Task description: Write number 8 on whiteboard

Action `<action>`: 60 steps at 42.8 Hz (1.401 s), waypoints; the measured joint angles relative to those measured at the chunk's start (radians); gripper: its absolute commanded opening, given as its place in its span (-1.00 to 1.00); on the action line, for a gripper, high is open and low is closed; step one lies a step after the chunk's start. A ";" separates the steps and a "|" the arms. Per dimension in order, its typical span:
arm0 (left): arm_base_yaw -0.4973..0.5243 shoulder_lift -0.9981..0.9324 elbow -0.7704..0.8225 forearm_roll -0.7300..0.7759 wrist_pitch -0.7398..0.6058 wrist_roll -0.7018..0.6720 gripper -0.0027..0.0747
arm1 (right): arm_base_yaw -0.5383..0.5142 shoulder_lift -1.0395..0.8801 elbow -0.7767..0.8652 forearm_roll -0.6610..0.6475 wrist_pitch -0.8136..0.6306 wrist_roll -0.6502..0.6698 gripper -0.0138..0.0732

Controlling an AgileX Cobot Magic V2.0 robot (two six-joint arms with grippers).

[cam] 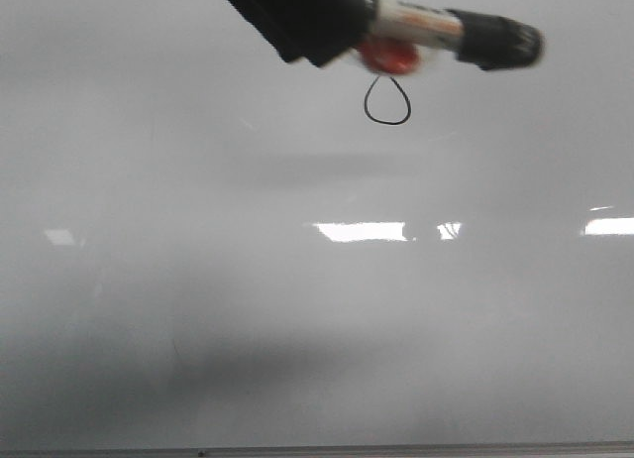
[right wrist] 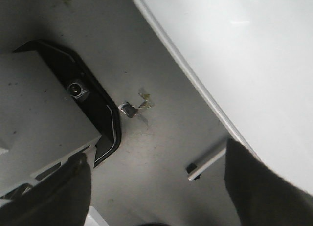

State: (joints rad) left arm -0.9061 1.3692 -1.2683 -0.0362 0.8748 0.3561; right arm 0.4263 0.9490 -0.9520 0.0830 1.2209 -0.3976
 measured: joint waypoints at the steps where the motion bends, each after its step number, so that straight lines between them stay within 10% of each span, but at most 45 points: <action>1: 0.000 -0.014 0.000 0.064 0.007 -0.052 -0.98 | -0.009 -0.007 0.000 -0.009 0.002 0.015 0.67; 11: 0.105 -0.139 0.049 0.412 0.065 -0.456 -0.98 | -0.026 -0.042 0.000 -0.028 0.004 0.059 0.67; 33: 0.806 -0.415 0.545 0.159 -0.571 -0.499 -0.98 | -0.026 -0.042 0.000 -0.028 -0.046 0.059 0.67; 44: 0.836 -0.328 0.647 0.140 -0.804 -0.500 -0.98 | -0.026 -0.042 0.000 -0.028 -0.096 0.060 0.67; 60: 0.837 -0.105 0.553 0.140 -0.809 -0.500 -0.98 | -0.026 -0.042 0.000 -0.028 -0.107 0.060 0.67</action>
State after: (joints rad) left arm -0.0690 1.2642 -0.7154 0.1041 0.0655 -0.1441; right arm 0.4005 0.9067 -0.9520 0.0546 1.1143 -0.3377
